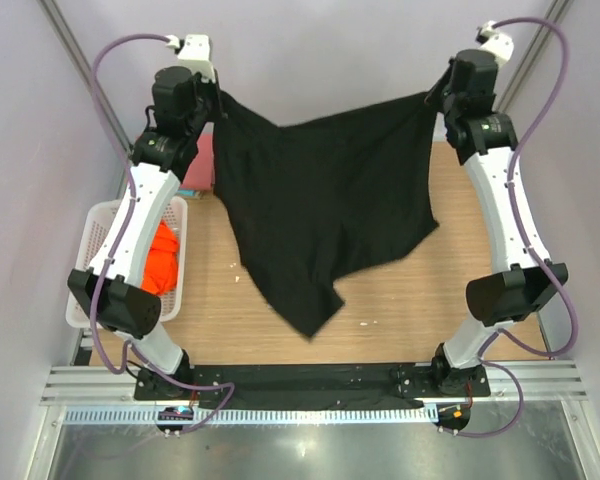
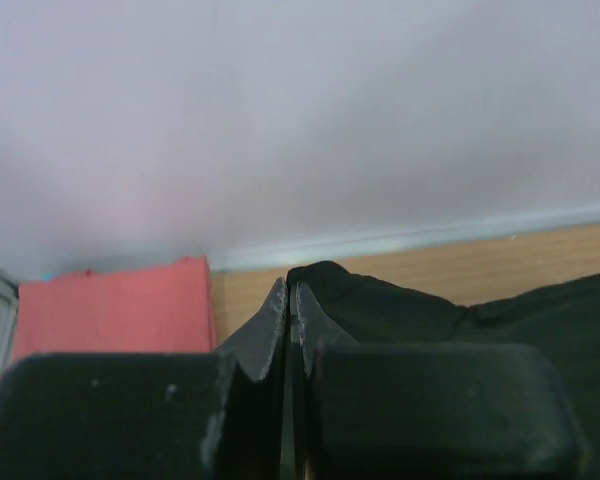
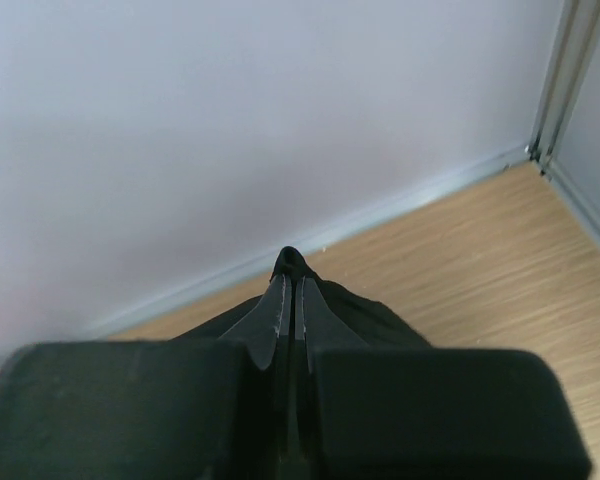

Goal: Fold and stack the t-shirts
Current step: Flatten the tshirt out

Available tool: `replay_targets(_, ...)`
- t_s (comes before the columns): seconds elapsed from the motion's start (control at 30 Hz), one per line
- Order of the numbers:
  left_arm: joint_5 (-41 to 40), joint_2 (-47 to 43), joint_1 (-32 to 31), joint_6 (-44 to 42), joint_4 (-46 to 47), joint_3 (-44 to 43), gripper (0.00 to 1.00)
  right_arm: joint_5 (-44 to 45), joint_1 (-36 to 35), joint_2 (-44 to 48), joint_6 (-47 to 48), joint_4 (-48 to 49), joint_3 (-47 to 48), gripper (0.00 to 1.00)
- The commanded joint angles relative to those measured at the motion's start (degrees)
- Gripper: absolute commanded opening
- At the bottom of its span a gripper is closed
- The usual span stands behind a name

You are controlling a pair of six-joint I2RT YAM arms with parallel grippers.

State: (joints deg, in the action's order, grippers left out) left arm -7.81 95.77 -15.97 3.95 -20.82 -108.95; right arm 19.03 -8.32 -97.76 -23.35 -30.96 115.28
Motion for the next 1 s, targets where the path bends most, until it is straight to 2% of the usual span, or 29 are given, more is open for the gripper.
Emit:
replay_targets(0.0,2.7,-9.5,0.1,-1.4,9.3,-3.3,0.0,2.7,1.2,7.9,5.6,2.9,4.3,0.01)
replay_targets(0.23,10.6,-25.5,-2.0,1.2,14.4,12.8,0.0,5.3,1.5,21.5,6.7,9.2,-16.7,0.01)
replay_targets(0.33,11.7,-32.5,-3.1,2.6,14.4,22.8,0.0,7.1,1.7,26.6,6.5,10.1,-26.5,0.01)
replay_targets(0.43,14.3,-39.0,-3.8,5.1,14.3,36.9,0.0,7.9,1.6,31.5,6.0,11.9,-36.9,0.01)
replay_targets(0.5,15.4,-42.1,-4.2,8.2,14.1,42.6,0.0,8.0,1.6,34.2,5.2,12.0,-44.3,0.01)
replay_targets(0.6,16.3,-48.2,-5.1,13.0,13.3,53.7,0.0,9.4,1.6,37.3,2.4,9.2,-52.7,0.01)
replay_targets(0.63,16.0,-51.7,-5.1,14.7,13.4,60.0,0.0,9.6,1.6,38.1,0.3,6.9,-54.7,0.01)
replay_targets(0.73,14.2,-56.3,-5.3,19.6,13.2,69.3,0.0,9.8,1.7,41.8,-4.7,2.6,-62.3,0.01)
replay_targets(0.8,12.0,-59.5,-5.8,21.4,9.2,69.8,0.0,9.5,1.6,43.8,-7.0,1.3,-66.8,0.01)
replay_targets(0.83,8.3,-59.9,-5.8,23.8,7.7,70.2,0.0,8.7,1.6,44.2,-8.0,0.1,-67.9,0.01)
replay_targets(0.87,6.7,-60.0,-5.8,23.9,3.2,70.2,0.0,8.0,1.6,44.5,-10.1,-0.5,-69.9,0.01)
replay_targets(0.97,5.5,-58.7,-5.8,26.9,-2.1,70.5,0.0,6.4,1.7,43.7,-13.9,-3.6,-72.8,0.01)
